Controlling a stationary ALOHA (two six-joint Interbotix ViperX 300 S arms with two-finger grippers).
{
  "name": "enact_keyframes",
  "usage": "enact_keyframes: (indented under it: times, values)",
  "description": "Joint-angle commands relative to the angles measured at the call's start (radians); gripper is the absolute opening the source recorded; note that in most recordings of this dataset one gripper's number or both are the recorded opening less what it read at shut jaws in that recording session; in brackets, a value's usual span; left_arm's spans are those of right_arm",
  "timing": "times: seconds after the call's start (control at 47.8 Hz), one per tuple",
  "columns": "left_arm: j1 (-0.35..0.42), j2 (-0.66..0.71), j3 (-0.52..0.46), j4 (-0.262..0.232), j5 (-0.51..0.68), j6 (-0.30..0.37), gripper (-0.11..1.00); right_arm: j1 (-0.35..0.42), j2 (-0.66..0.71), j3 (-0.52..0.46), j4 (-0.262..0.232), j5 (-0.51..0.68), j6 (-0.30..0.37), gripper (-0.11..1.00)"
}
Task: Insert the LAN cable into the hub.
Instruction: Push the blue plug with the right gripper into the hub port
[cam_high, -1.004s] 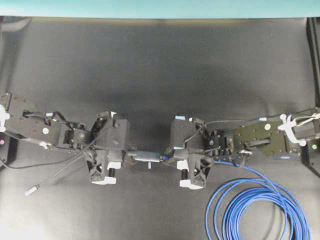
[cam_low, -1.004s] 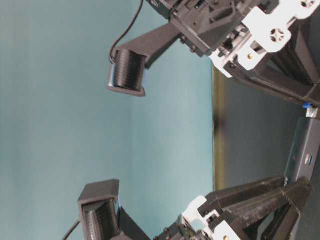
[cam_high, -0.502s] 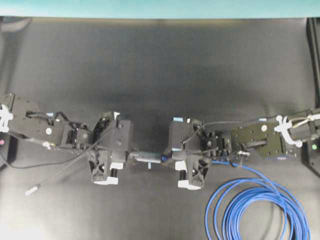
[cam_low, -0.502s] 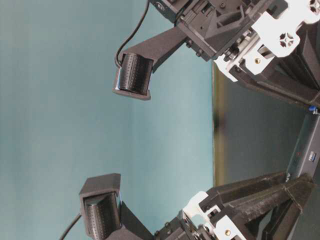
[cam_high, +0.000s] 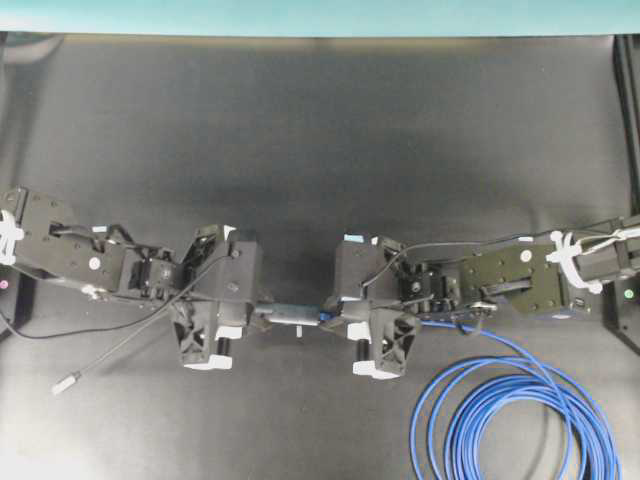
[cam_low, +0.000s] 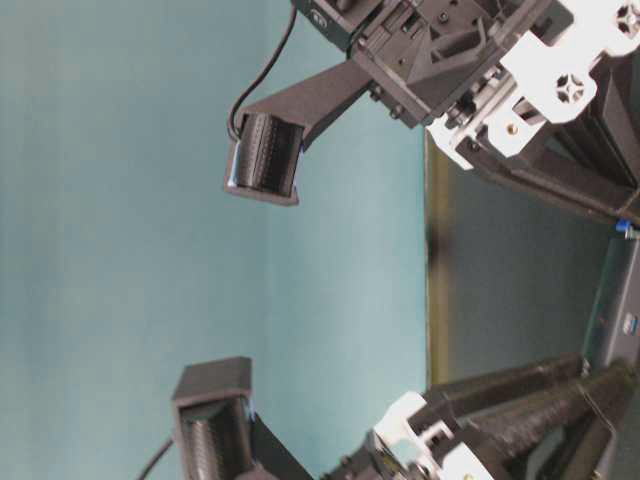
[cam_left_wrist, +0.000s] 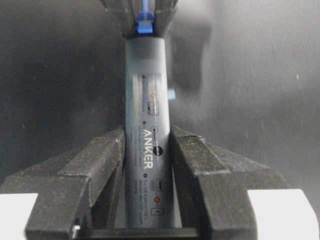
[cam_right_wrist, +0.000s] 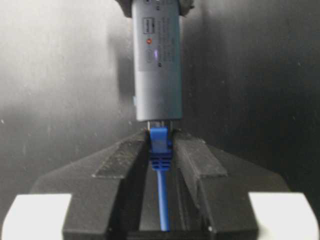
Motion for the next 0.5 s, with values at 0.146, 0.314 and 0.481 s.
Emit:
enact_keyframes:
  times: [0.146, 0.314, 0.481]
  values:
    - [-0.015, -0.02, 0.002, 0.002, 0.012, 0.0, 0.28, -0.002, 0.005, -0.058, -0.006, 0.026, -0.008, 0.13]
    - [-0.014, -0.018, -0.005, 0.002, 0.011, 0.008, 0.28, -0.002, 0.012, -0.058, -0.008, 0.032, -0.008, 0.13]
    - [-0.014, -0.02, -0.003, 0.003, 0.014, 0.008, 0.28, -0.002, 0.012, -0.057, -0.008, 0.034, -0.006, 0.14]
